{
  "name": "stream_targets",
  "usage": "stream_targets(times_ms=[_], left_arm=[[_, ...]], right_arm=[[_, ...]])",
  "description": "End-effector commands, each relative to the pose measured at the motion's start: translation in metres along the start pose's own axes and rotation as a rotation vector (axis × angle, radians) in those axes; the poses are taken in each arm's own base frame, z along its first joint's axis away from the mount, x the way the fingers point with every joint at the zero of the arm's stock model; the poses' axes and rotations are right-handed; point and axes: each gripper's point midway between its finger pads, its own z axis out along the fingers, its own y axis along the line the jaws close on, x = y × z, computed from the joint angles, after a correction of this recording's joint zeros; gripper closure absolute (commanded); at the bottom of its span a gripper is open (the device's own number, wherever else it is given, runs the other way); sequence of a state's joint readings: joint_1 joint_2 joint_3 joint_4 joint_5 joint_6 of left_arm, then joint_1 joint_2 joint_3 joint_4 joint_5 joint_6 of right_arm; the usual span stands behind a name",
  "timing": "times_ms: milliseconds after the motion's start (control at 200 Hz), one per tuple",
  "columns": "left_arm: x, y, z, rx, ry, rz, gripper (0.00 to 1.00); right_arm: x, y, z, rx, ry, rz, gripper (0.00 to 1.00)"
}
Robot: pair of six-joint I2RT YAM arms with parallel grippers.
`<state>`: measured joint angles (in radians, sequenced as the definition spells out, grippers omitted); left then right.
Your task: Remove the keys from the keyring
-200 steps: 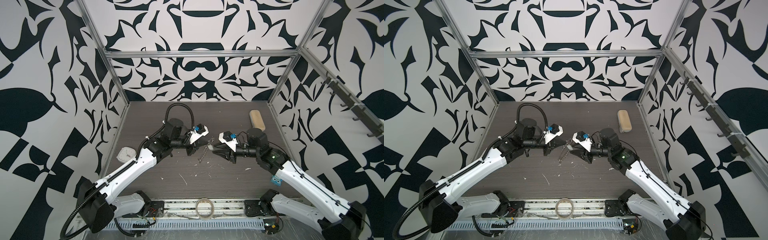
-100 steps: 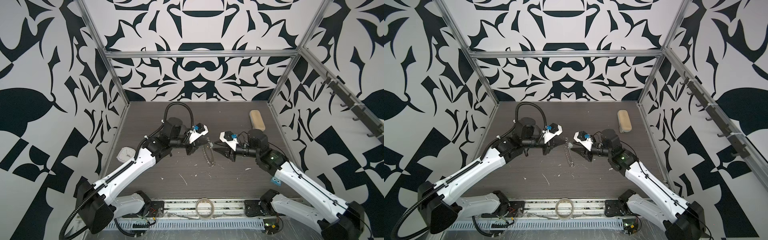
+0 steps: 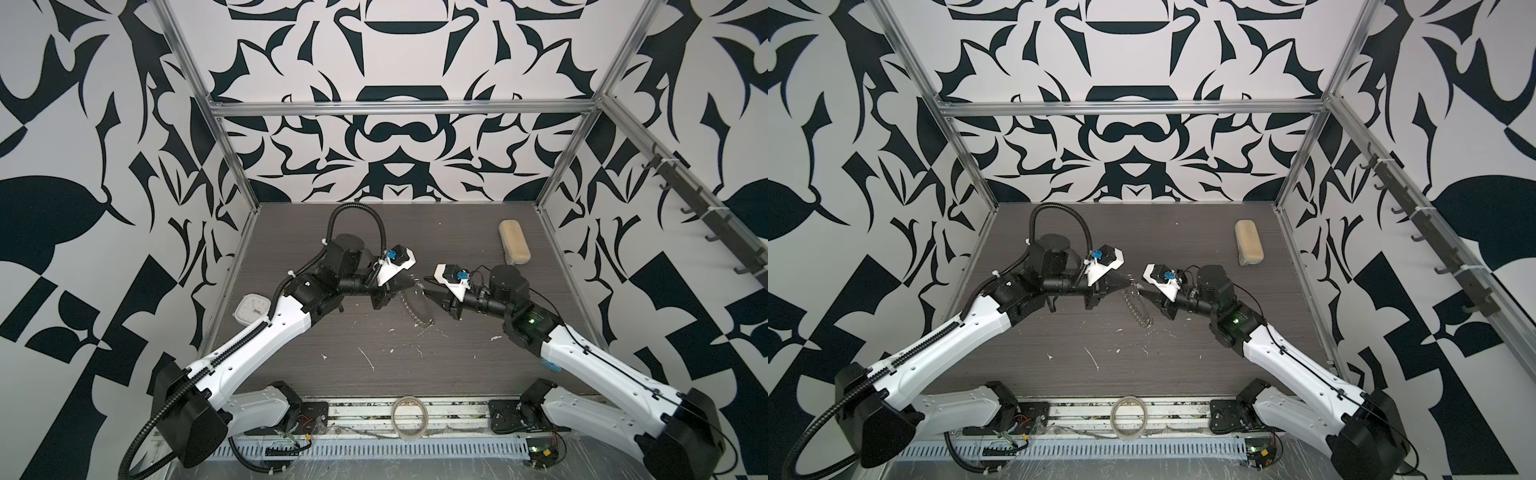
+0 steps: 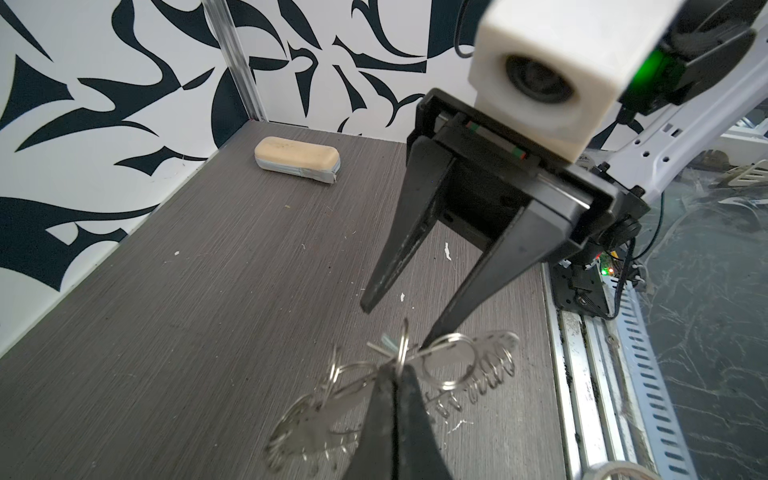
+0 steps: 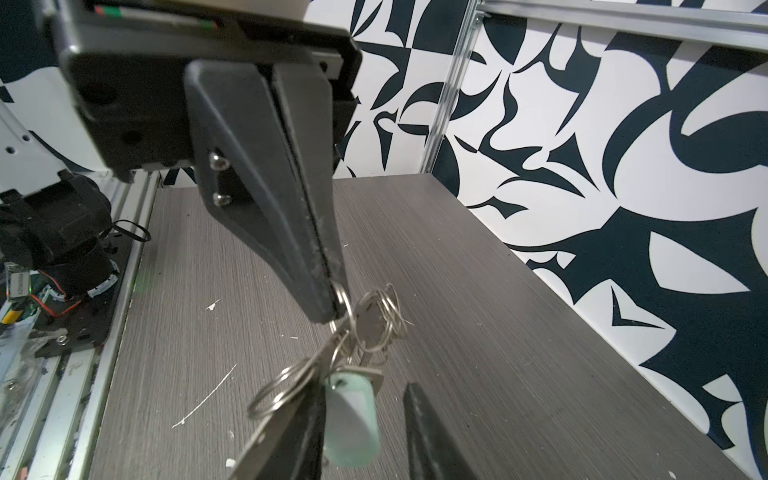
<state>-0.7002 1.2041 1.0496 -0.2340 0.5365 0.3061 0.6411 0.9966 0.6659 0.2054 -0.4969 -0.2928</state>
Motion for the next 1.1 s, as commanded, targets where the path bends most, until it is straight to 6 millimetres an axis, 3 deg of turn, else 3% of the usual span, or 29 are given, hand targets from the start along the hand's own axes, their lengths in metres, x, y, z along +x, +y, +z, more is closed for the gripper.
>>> stream_targets(times_ms=[0, 490, 815, 1095], left_arm=[[-0.023, 0.000, -0.007, 0.001, -0.047, 0.013, 1.00], [-0.023, 0.002, -0.008, -0.013, -0.046, -0.006, 1.00], [-0.022, 0.002, -0.009, -0.019, -0.040, -0.010, 1.00], [-0.019, 0.009, -0.014, -0.074, -0.016, -0.004, 1.00]], right_arm=[[-0.016, 0.000, 0.005, 0.028, -0.048, -0.072, 0.64], [-0.029, -0.007, 0.001, 0.112, -0.076, -0.091, 0.67], [-0.028, -0.010, 0.002, 0.118, -0.056, -0.092, 1.00], [-0.022, -0.009, -0.006, 0.125, 0.015, -0.145, 1.00]])
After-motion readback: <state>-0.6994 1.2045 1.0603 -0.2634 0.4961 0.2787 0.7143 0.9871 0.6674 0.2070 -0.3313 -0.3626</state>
